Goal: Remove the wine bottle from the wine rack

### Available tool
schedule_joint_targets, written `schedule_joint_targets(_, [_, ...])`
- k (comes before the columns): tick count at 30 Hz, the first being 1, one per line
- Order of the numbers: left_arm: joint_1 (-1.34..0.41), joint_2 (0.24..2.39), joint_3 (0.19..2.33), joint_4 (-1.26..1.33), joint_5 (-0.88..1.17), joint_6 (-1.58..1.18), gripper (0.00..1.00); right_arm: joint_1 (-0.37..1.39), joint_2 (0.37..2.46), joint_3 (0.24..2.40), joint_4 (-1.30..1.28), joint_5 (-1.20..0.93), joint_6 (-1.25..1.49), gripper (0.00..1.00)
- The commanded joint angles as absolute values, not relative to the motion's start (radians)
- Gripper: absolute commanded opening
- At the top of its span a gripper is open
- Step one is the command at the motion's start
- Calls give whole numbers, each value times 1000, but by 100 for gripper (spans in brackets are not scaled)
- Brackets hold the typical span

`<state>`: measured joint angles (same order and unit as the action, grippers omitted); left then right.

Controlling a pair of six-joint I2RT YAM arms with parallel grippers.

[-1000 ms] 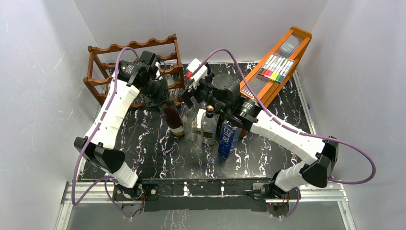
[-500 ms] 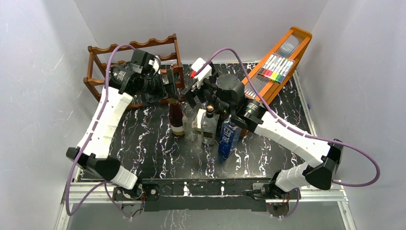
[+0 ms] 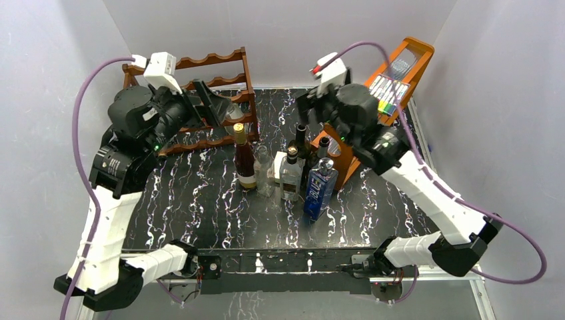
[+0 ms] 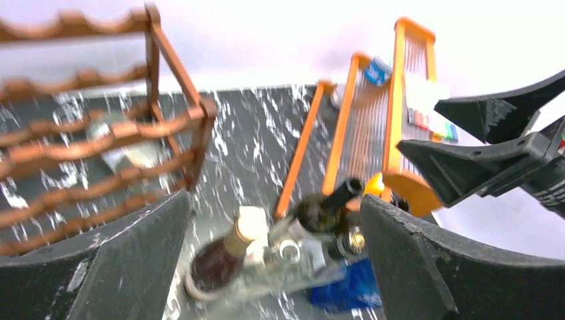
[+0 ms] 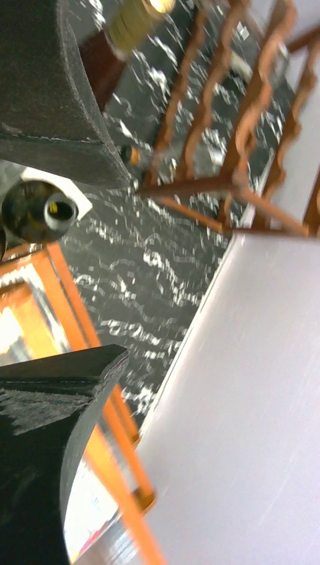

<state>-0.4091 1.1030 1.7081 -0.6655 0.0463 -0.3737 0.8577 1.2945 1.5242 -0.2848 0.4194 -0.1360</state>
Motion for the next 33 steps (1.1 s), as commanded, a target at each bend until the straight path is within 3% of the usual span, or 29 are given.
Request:
schedule_joint_targets(1, [-411, 1098, 1686, -362, -28, -229, 98, 726, 1208, 1638, -398, 444, -47, 98])
schedule_joint_targets(9, [-411, 1155, 1816, -259, -138, -88, 98, 598, 1097, 1670, -529, 551, -1, 98])
schedule_joint_targets(18, [-411, 1104, 1843, -277, -240, -35, 98, 590, 973, 1651, -559, 548, 24, 98])
schedule_joint_targets(33, [-411, 1065, 1784, -311, -248, -49, 98, 589, 994, 1662, -523, 554, 21, 98])
